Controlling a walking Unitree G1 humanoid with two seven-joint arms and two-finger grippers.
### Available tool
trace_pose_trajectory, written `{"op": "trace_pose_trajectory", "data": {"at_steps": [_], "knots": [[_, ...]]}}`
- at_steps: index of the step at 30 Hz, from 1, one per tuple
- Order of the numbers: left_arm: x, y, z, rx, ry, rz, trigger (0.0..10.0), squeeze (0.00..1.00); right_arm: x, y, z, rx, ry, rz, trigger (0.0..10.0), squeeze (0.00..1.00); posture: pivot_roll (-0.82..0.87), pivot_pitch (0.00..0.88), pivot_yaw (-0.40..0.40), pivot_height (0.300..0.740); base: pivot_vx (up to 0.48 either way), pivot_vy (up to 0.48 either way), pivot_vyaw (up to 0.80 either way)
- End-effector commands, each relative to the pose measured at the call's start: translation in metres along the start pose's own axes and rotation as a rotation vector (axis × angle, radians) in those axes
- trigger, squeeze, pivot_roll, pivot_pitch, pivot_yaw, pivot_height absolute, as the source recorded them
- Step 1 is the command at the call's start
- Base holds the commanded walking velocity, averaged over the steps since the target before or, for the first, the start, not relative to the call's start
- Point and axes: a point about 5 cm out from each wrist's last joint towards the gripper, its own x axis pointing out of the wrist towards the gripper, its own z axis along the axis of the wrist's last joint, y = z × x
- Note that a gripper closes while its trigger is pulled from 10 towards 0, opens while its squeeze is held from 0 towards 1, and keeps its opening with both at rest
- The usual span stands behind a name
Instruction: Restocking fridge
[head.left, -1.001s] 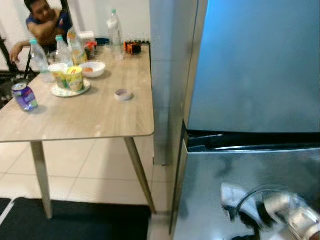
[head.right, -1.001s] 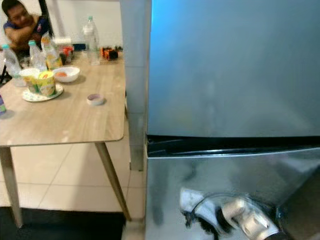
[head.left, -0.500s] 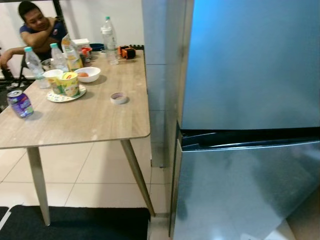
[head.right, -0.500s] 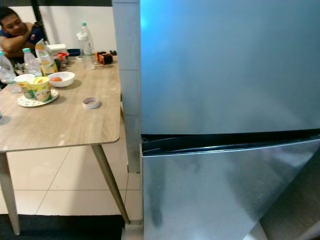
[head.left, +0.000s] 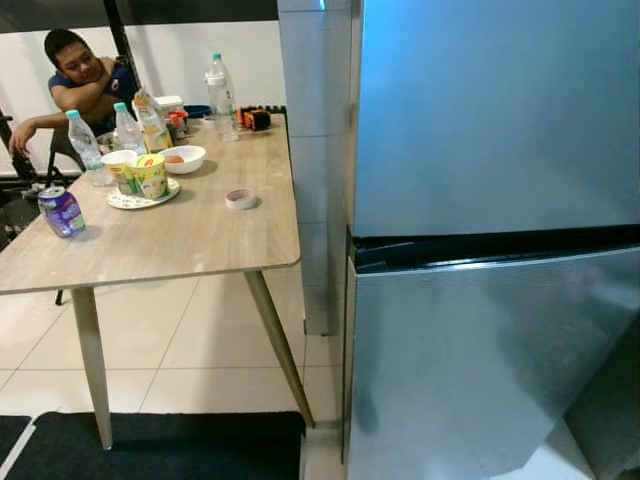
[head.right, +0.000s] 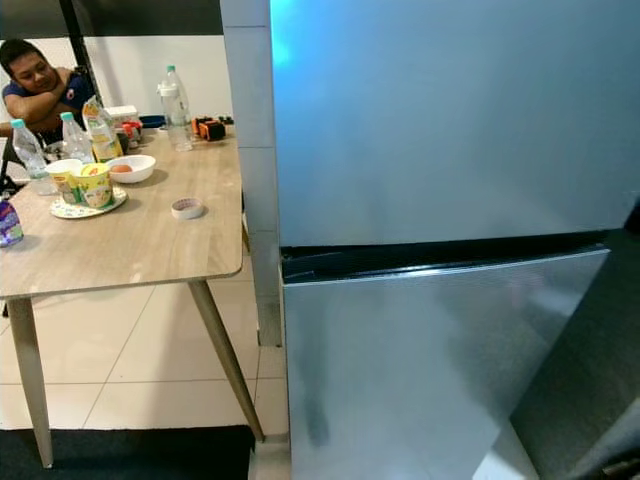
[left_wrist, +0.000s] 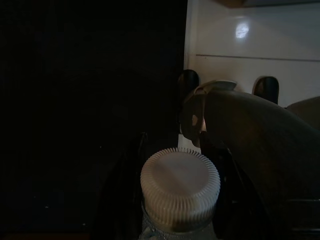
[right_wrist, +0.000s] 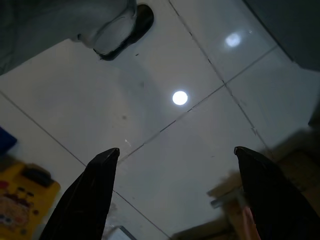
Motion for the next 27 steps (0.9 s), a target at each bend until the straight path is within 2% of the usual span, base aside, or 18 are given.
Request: {"op": "trace_pose_trajectory", "data": {"at_steps": [1, 15, 19, 27], "knots": [[-0.002, -0.004, -0.024, 0.006, 0.094, -0.014, 10.0, 0.0, 0.001, -0.002, 0.007, -0.006, -0.021, -0.03, 10.0, 0.0, -0.1, 0.0, -0.034, 0.74, -0.319, 0.0, 0.0], [-0.002, -0.005, -0.024, -0.01, 0.093, -0.017, 10.0, 0.0, 0.003, -0.003, 0.017, -0.041, -0.055, -0.054, 10.0, 0.0, -0.11, 0.0, -0.037, 0.74, -0.313, 0.0, 0.0], [-0.002, -0.005, -0.023, -0.041, 0.076, -0.012, 10.0, 0.0, 0.001, -0.01, 0.026, -0.054, -0.085, -0.078, 10.0, 0.0, -0.11, 0.001, -0.038, 0.74, 0.0, 0.0, 0.0], [-0.002, -0.004, -0.02, -0.038, 0.063, -0.015, 10.0, 0.0, -0.003, -0.021, 0.041, -0.089, -0.125, -0.112, 10.0, 0.0, -0.11, 0.002, -0.038, 0.74, 0.0, 0.0, 0.0]]}}
